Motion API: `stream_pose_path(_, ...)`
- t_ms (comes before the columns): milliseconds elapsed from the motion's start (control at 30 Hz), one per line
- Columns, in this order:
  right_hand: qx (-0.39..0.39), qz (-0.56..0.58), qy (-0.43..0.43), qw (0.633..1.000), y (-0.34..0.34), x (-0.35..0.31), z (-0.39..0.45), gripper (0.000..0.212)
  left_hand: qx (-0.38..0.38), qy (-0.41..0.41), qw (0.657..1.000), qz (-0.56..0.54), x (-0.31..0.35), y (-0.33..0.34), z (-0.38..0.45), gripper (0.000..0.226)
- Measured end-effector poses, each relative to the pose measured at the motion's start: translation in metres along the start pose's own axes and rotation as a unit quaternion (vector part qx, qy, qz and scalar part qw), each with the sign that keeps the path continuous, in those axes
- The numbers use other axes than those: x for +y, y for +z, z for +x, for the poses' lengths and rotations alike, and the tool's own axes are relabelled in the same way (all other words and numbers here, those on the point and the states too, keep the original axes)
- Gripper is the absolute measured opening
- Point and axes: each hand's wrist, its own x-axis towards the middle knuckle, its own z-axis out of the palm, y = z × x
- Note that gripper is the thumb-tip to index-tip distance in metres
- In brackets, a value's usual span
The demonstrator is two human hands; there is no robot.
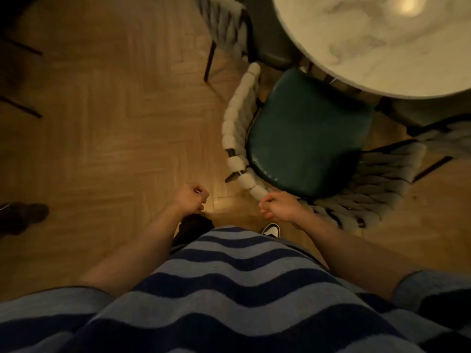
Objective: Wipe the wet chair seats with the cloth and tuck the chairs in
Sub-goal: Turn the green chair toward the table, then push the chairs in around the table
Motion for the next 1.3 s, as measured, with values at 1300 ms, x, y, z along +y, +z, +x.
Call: stream_pose_path(1300,0.121,0.143,0.05,0.981,-0.057,-0.357,0.264,0.011,-0.155,0.12,0.935,0.295,0.315,-0.273,0.348,0.012)
